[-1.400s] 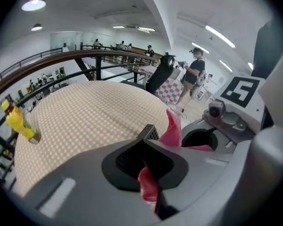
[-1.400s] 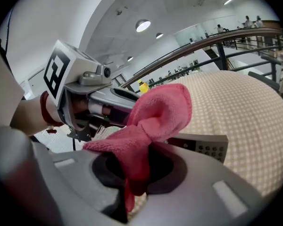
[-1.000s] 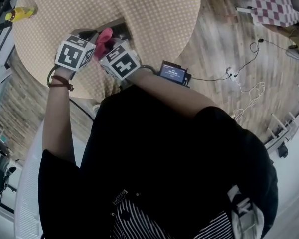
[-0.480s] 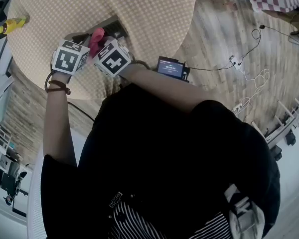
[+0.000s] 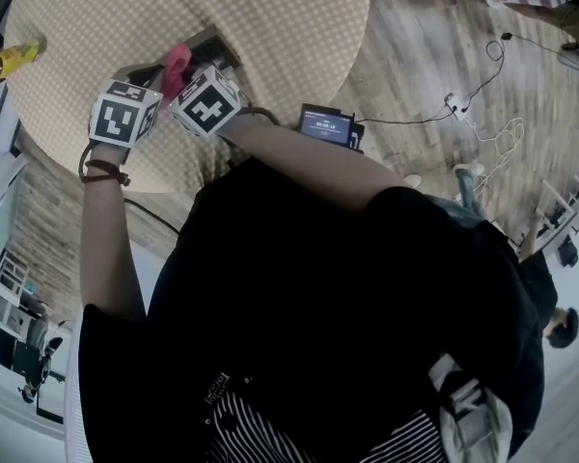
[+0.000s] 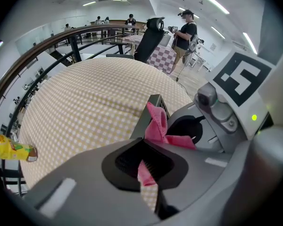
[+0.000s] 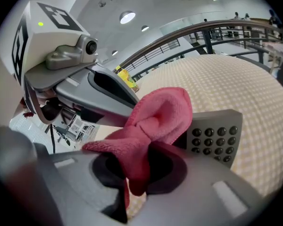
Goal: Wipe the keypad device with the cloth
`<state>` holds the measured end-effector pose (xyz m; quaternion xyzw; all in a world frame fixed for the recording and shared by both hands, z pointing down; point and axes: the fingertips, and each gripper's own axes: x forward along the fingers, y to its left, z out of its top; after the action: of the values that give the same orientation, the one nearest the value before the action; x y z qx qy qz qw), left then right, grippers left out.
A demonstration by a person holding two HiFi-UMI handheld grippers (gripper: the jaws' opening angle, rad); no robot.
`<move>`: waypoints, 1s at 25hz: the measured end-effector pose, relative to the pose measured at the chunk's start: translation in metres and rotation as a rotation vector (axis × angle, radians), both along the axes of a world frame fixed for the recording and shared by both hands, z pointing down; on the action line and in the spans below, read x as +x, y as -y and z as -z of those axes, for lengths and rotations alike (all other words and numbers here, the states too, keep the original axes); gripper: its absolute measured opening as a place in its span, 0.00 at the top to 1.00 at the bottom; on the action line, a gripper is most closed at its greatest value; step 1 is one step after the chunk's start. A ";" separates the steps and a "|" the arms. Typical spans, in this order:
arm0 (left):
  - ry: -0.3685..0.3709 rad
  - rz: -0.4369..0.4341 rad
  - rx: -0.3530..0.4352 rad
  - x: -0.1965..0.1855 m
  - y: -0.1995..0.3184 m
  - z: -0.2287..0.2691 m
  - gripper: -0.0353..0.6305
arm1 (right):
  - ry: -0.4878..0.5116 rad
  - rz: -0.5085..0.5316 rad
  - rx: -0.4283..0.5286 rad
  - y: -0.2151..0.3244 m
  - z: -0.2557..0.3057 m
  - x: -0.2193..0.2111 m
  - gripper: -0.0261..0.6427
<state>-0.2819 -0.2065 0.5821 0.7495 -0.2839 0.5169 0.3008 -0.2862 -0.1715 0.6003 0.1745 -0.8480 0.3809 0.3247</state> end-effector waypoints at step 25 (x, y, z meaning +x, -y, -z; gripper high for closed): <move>0.026 -0.028 -0.009 -0.001 0.000 -0.001 0.94 | -0.014 -0.051 -0.072 0.004 -0.006 0.009 0.86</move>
<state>-0.2824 -0.2068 0.5827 0.7454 -0.2749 0.5319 0.2930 -0.2774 -0.1759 0.6065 0.1869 -0.8267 0.4180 0.3269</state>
